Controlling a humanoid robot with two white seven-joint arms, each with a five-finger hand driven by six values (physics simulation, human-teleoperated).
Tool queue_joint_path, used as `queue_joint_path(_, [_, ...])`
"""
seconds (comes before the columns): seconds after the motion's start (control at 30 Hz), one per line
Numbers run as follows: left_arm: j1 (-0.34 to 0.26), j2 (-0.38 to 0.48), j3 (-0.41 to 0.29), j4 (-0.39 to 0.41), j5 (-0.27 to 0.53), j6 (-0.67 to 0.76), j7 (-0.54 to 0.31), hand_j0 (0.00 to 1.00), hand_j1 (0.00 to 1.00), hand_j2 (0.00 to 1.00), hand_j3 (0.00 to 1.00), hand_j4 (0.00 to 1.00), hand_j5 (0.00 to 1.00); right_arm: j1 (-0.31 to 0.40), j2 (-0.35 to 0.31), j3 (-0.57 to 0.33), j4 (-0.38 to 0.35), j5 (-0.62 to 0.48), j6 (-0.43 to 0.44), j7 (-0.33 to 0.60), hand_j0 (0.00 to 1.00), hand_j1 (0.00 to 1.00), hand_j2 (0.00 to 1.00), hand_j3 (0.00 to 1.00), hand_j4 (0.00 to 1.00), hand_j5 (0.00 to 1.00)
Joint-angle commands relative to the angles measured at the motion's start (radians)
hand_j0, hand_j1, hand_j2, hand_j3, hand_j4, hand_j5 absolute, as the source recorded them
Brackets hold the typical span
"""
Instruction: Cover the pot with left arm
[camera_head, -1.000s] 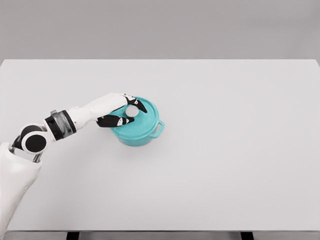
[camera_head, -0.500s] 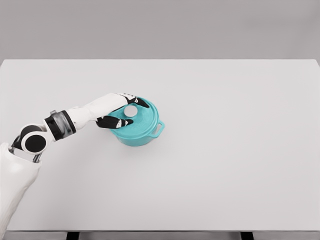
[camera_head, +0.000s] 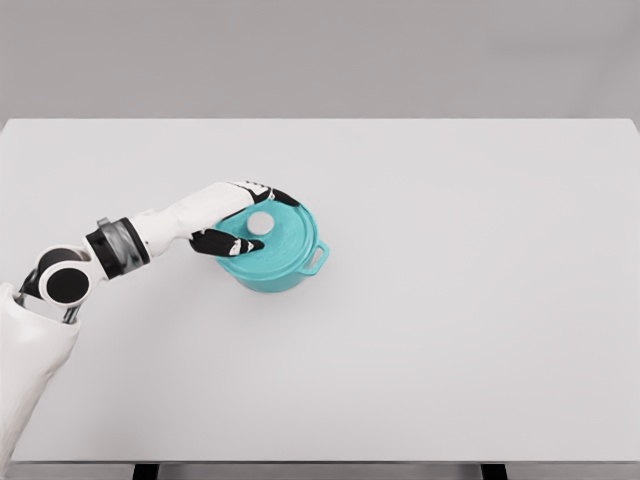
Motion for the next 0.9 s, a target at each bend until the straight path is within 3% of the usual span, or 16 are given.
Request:
queue_joint_path(0.0, [0.002, 0.0, 0.002, -0.001, 0.007, 0.001, 0.0, 0.82, 0.82, 0.82, 0.82, 0.82, 0.82, 0.0, 0.0, 0.0, -0.001, 0.0, 0.0, 0.0, 1.0, 1.0, 1.0, 1.0, 1.0, 1.0])
queue_joint_path(0.87, [0.0, 0.004, 0.023, -0.038, 0.011, 0.001, 0.0, 0.84, 0.84, 0.84, 0.84, 0.84, 0.84, 0.0, 0.0, 0.0, -0.001, 0.0, 0.0, 0.0, 1.0, 1.0, 1.0, 1.0, 1.0, 1.0])
